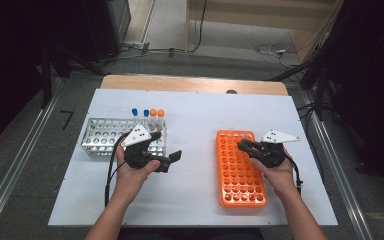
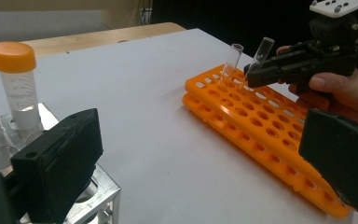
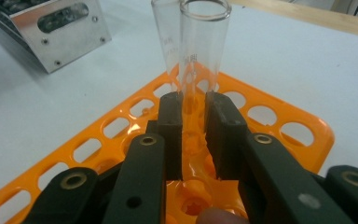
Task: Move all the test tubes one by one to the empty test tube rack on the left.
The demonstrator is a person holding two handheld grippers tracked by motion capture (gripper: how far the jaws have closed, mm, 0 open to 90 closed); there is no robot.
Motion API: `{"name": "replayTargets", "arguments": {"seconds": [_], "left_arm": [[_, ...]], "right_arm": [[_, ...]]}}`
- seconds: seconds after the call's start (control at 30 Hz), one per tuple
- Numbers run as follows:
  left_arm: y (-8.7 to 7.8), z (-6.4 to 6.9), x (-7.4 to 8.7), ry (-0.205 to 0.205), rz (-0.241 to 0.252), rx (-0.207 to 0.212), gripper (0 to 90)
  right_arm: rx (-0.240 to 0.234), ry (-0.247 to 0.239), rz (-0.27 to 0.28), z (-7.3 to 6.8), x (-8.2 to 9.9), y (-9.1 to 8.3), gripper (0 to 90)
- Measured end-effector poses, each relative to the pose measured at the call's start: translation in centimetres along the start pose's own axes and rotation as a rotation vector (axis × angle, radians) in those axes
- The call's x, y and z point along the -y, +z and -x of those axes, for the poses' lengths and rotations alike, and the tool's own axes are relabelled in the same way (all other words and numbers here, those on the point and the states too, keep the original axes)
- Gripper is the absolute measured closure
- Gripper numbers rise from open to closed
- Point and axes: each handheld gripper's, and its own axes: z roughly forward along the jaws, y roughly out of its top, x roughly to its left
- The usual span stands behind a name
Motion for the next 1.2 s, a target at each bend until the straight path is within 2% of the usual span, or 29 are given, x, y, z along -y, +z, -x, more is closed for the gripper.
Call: {"name": "replayTargets", "arguments": {"seconds": [0.23,0.43,0.63,0.73,0.93,1.03,1.1,1.2], "left_arm": [[0.3,0.5,-0.2,0.001,0.006,0.019,0.0],[0.6,0.9,-0.4,0.009,0.009,0.03,0.0],[0.7,1.3,-0.6,0.019,0.011,0.037,0.0],[0.9,1.7,-0.9,0.042,0.007,0.04,0.0],[1.3,2.2,-0.9,0.038,0.007,0.068,0.0],[1.5,2.6,-0.9,0.047,0.004,0.055,0.0],[1.7,3.0,-1.0,0.056,-0.002,0.026,3.9],[2.0,3.5,-1.0,0.053,-0.005,0.023,7.3]], "right_arm": [[0.015,0.026,0.048,-0.1,-0.8,-1.3,74.3],[0.014,0.023,0.085,-0.5,-1.5,-2.3,74.4],[-0.003,0.022,0.087,-1.3,-2.0,-2.5,74.3],[-0.017,0.023,0.079,-1.7,-2.0,-2.4,74.3],[-0.044,0.022,0.075,-2.7,-2.3,-2.1,74.4],[-0.062,0.015,0.072,-3.3,-2.5,-1.9,74.3],[-0.076,0.01,0.07,-3.7,-2.6,-1.7,74.3],[-0.098,0.009,0.064,-4.4,-2.6,-1.4,74.3]]}}
